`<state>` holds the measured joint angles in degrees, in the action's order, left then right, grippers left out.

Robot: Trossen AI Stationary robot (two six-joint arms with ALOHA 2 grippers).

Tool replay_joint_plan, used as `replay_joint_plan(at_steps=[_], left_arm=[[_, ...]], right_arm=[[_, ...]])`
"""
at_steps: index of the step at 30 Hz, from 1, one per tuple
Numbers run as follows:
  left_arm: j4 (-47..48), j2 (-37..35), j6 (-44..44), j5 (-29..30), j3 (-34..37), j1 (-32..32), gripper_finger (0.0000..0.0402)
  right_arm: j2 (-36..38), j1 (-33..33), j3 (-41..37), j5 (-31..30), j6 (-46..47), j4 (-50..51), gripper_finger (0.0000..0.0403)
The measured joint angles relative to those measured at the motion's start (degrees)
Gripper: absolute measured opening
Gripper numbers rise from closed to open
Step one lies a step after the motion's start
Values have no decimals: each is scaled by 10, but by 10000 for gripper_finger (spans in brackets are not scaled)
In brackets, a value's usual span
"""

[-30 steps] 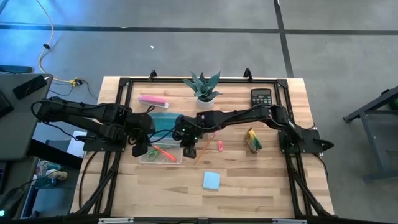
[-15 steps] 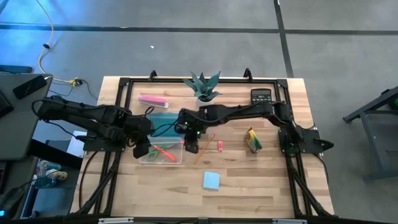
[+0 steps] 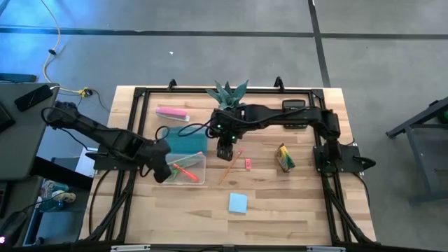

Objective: Pack school essentials
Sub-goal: Put the light blue pencil into the blue supply box

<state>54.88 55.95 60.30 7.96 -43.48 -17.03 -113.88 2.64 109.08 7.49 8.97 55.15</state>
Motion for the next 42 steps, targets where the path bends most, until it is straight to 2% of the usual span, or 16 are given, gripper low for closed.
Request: replay_joint_plan(at_steps=[7, 13, 17, 29, 42], left_arm=[[-21, 1, 66, 28, 12, -55, 15], [-66, 1, 126, 37, 59, -77, 15], [-128, 1, 130, 48, 84, -84, 15], [-127, 29, 131, 32, 91, -81, 17], [-123, 43, 131, 31, 90, -81, 81]], right_arm=[[9, 0, 0, -15, -2, -1, 142], [9, 0, 0, -18, -3, -1, 142], [9, 0, 0, -29, -4, -1, 142], [9, 0, 0, -31, -5, 0, 142], [8, 0, 0, -35, -2, 13, 142]])
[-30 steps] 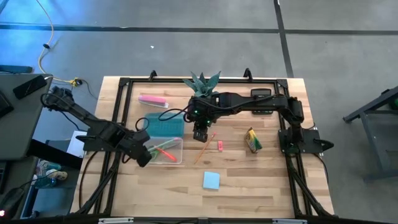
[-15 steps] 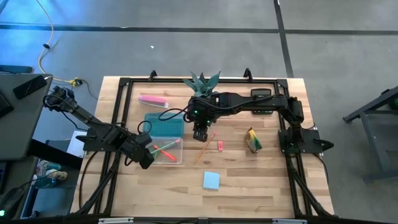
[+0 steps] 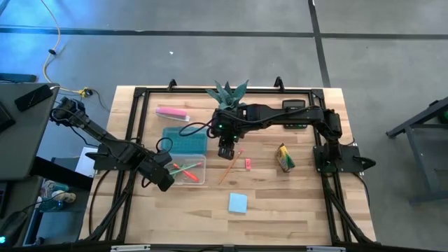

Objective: Pack school essentials
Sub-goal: Put the light blue pencil into the blue supply box, then put the pink eraser into the blue supply box

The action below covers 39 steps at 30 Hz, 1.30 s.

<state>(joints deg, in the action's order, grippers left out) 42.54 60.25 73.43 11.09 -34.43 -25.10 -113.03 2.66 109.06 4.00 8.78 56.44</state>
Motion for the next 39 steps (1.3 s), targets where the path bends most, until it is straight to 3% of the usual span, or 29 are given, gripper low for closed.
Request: replay_joint_plan(at_steps=[13, 21, 35, 39], left_arm=[[0, -12, -18, -5, 0, 9, 146], [1, -30, -62, -58, 0, 26, 135], [28, -17, -90, -28, 0, 26, 117], [26, -25, -98, -9, -4, 34, 117]], right_arm=[[0, 0, 0, -25, 3, 25, 142], [0, 0, 0, -25, 15, 27, 142], [0, 0, 0, -25, 14, 29, 142], [0, 0, 0, -51, 13, 50, 142]])
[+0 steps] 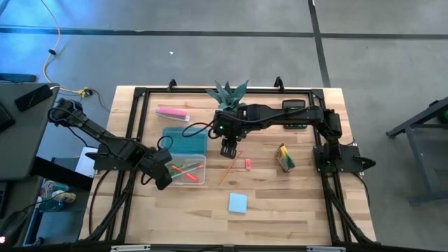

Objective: Pack school essentials
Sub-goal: Put the pink eraser into the blue supply box

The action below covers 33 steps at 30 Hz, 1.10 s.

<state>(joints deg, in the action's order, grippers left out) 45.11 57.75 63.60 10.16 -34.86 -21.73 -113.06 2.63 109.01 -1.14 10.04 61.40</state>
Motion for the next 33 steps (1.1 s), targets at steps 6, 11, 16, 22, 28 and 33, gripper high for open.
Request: replay_joint_plan(at_steps=[6, 11, 16, 22, 28, 33], left_arm=[[2, -17, -64, 29, -36, 36, 117], [3, -26, -129, 38, -64, 78, 117], [23, -36, -179, 25, -92, 120, 117], [62, -59, -252, 17, -133, 160, 117], [125, -84, -306, 33, -159, 209, 117], [130, -109, -346, 33, -163, 243, 117]], right_arm=[[0, 0, 0, -19, 17, 75, 142], [0, -1, 0, -19, 20, 111, 142], [-1, -4, -23, 6, 44, 113, 142], [-1, -12, -69, 21, 113, 113, 142], [-1, -27, -78, 36, 211, 102, 142], [-1, -38, -78, 31, 318, 99, 142]])
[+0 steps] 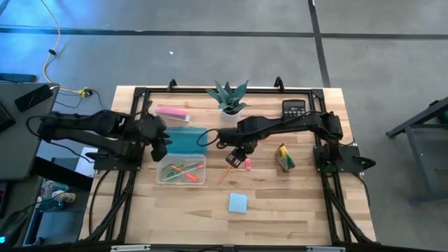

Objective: Pack school essentials
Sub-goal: Put the pink eraser into the blue supply box

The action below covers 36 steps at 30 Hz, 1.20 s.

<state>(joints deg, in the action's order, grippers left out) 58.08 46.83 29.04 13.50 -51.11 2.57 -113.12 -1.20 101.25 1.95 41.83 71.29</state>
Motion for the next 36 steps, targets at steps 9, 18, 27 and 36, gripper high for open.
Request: replay_joint_plan(at_steps=[9, 18, 27, 36], left_arm=[[0, -20, -44, -9, 0, 25, 117], [0, -21, -82, -9, 0, 27, 117], [0, -21, -87, -9, 0, 27, 117], [0, -21, -98, -9, 0, 27, 117]], right_arm=[[-1, -17, -25, -28, 125, -27, 142], [0, -40, -117, -38, 253, -102, 142], [0, -49, -171, -52, 327, -149, 142], [0, -48, -210, -50, 361, -188, 142]])
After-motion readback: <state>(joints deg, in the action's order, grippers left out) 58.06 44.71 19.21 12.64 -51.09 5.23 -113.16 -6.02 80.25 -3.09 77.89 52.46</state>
